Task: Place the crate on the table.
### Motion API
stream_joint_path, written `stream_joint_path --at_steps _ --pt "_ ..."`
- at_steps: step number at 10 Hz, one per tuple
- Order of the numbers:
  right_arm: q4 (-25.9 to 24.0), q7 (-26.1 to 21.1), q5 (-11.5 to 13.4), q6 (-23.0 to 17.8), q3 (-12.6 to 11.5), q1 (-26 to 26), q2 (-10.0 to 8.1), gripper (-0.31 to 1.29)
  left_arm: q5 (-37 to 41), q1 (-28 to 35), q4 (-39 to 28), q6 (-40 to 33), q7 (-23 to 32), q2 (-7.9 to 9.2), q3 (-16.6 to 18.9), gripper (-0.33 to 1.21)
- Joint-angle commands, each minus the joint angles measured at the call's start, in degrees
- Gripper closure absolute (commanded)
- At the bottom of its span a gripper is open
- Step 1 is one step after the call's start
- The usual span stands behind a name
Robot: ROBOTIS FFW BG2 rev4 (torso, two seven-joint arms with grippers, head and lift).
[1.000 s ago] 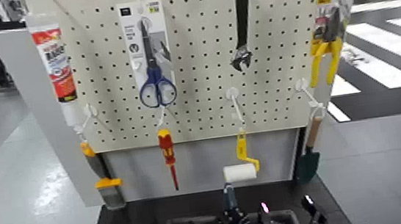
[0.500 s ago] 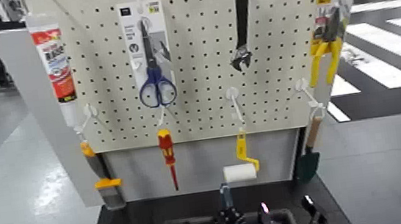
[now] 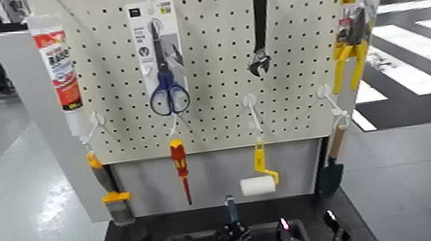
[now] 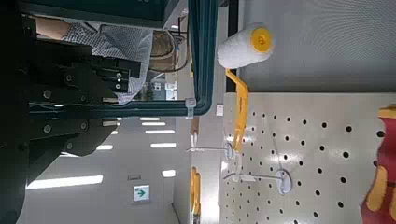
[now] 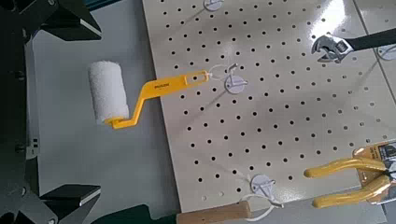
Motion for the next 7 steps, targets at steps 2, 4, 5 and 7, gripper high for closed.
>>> stream_joint_path --at_steps 2,4,5,7 --pt "0.0 -0.02 0.0 -0.08 0.02 -0.02 0.11 0.14 -0.77 -0.87 0.27 0.47 0.16 0.6 1.62 1.19" --pt "0.0 -0.02 0.0 -0.08 0.02 -0.02 0.11 0.14 -1.12 -1.84 0.97 0.73 0.16 1.21 2.15 1.19" --pt "0.0 -0.02 0.0 -0.08 0.11 -0.02 0.2 0.14 -1.47 -2.54 1.41 1.09 0.08 1.65 2.41 1.19" --pt "0.0 -0.02 0.0 -0.08 0.11 -0.02 0.2 0.14 -1.56 -3.69 2.81 1.7 -0.27 2.18 2.23 1.19"
